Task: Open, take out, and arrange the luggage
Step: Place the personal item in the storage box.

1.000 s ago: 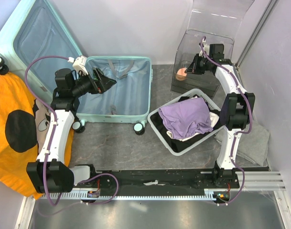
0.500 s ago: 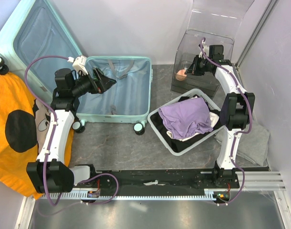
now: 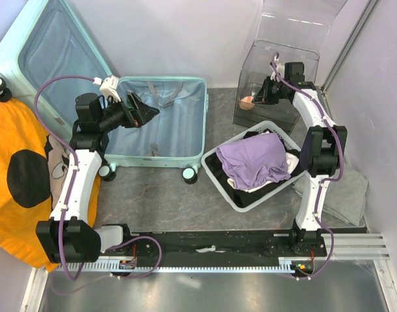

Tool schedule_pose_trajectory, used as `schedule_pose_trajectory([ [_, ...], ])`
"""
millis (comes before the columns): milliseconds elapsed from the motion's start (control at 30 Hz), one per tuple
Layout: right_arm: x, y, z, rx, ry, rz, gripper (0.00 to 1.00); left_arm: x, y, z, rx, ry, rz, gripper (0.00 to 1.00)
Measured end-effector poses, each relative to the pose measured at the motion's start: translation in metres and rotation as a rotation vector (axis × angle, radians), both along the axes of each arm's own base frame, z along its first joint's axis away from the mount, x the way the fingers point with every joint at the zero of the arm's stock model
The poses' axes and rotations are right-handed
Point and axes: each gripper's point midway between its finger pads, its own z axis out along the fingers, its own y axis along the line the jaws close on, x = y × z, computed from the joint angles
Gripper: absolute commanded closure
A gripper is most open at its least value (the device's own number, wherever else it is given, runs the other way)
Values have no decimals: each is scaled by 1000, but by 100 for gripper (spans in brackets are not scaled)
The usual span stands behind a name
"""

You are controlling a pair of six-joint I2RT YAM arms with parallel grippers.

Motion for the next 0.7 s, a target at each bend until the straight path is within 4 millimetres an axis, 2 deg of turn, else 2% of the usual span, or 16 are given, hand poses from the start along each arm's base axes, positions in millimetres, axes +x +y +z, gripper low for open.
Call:
schedule_pose_trajectory([
  [67, 0, 0, 0, -5, -1, 1, 68, 0, -1, 0, 0, 0, -2, 1],
  [100, 0, -1, -1, -10, -2, 0, 61, 0, -1, 0, 0, -1, -2, 1],
  [167, 0, -2, -2, -16, 0, -4, 55, 0, -1, 0, 0, -1, -3, 1],
  [267, 1, -4, -3, -30, 0, -13, 38, 0, -1, 0, 0, -2, -4, 1],
  [367, 2, -8, -5, -48, 0, -28, 31, 0, -1, 0, 0, -1, -4, 1],
  [400, 2, -9, -5, -52, 0, -31, 25, 0, -1, 0, 0, -1, -4, 1],
  [533, 4, -15, 2, -72, -16, -59, 19, 0, -1, -3, 2, 4, 1, 1],
  [700, 4, -20, 29, -73, -90, -92, 23, 3, 3, -7, 33, -3, 26, 4],
])
